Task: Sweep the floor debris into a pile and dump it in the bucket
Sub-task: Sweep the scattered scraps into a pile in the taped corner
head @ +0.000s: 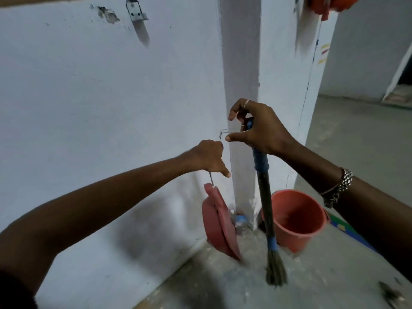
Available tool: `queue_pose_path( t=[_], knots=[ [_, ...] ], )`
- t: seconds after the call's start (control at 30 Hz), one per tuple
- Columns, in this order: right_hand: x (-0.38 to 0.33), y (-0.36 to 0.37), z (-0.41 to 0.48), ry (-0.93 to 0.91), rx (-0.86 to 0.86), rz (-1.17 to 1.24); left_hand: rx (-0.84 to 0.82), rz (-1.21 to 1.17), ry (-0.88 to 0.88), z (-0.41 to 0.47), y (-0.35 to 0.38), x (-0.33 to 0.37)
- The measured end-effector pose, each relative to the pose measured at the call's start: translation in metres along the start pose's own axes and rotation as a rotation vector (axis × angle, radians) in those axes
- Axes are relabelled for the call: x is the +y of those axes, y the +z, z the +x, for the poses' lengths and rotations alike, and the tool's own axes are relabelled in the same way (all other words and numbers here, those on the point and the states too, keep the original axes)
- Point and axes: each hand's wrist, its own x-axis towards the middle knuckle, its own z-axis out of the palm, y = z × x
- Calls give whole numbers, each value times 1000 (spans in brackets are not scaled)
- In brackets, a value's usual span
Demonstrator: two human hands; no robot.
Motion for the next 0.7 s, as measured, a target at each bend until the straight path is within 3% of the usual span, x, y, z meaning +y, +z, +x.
queue_pose_path(
  t=[0.1,0.27,0.37,0.57,0.7],
  knots=[
    [10,-1,-40,38,-22,-53,44,233,176,-15,40,30],
    [29,-9,-88,54,-43,-156,-155,540,426,-32,104,60],
    [37,-16,-107,76,-28,-213,-100,652,596,-36,144,57],
    [41,-26,-138,133,29,-334,-58,276,677,-10,184,22],
    [32,-25,-158,265,71,-319,-133,-240,795,6,203,1]
  ],
)
